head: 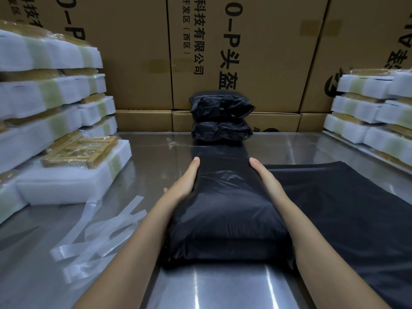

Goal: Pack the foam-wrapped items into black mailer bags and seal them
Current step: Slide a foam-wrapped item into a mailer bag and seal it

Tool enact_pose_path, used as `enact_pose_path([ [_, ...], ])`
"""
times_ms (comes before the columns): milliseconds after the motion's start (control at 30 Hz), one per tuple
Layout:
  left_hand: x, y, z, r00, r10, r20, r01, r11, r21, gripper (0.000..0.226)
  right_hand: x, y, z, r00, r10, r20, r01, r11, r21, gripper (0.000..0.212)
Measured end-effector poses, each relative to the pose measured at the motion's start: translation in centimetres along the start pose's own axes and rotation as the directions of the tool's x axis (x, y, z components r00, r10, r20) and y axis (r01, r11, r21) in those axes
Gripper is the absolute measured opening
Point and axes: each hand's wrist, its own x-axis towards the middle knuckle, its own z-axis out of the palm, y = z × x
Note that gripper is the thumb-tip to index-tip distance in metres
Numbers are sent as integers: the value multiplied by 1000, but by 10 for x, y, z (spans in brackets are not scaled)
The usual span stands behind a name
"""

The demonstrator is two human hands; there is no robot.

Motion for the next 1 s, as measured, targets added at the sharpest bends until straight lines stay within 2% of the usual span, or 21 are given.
enact_pose_path([
  [33, -2, 0, 1, 1000, -2, 27, 2, 1000, 0, 115, -1, 0, -1, 1000, 12, 3, -12, 1000, -6, 75],
  [67, -4, 2, 3, 999, 23, 46, -22, 999, -32, 107, -2, -1, -1, 1000, 28, 12, -29, 1000, 11, 71],
  [167, -14, 14, 8, 990, 140, 19, -134, 973, -186, 61, -7, -4, 5, 995, 78, 63, -86, 984, 154, 34],
  [267, -20, 31, 8, 985, 170, 41, -139, 900, -413, 39, -12, -8, 11, 994, 60, 90, -75, 981, 176, 26],
  [400, -33, 52, 5, 967, 243, 72, -174, 842, -511, 34, -19, -34, 10, 992, 16, 121, -38, 983, 178, 54],
  [500, -35, 58, 0, 962, 263, 71, -188, 830, -524, 27, -23, -53, 7, 978, -31, 206, 4, 992, 130, 76],
  [567, -35, 54, -1, 966, 251, 62, -175, 813, -556, 24, -27, -57, 6, 968, -51, 244, 27, 995, 99, 61],
  [600, -36, 51, 0, 970, 235, 56, -162, 806, -569, 23, -29, -56, 6, 971, -38, 237, 21, 997, 71, 56],
  [633, -36, 47, 1, 975, 217, 55, -145, 802, -580, 23, -32, -56, 7, 971, -8, 238, 1, 1000, 30, 64],
  [700, -36, 41, 1, 985, 170, 41, -113, 799, -590, 24, -31, -53, 3, 951, 116, 288, -103, 993, -60, 100],
  [733, -35, 40, -1, 990, 143, 12, -108, 797, -594, 24, -31, -52, 0, 928, 194, 317, -171, 980, -98, 110],
  [767, -34, 40, -4, 993, 114, -35, -113, 795, -596, 27, -32, -53, -2, 906, 248, 344, -217, 968, -127, 112],
  [800, -32, 40, -8, 992, 84, -97, -126, 790, -601, 33, -33, -54, -4, 890, 280, 360, -240, 959, -154, 106],
  [867, -28, 40, -15, 981, 47, -189, -156, 770, -618, 47, -34, -55, -1, 876, 279, 393, -234, 959, -160, 76],
  [933, -26, 42, -20, 974, 34, -224, -169, 768, -618, 55, -35, -52, 10, 883, 212, 419, -199, 977, -76, 48],
  [1000, -25, 46, -25, 972, 32, -233, -169, 783, -599, 57, -33, -47, 21, 894, 176, 412, -191, 982, -4, 36],
])
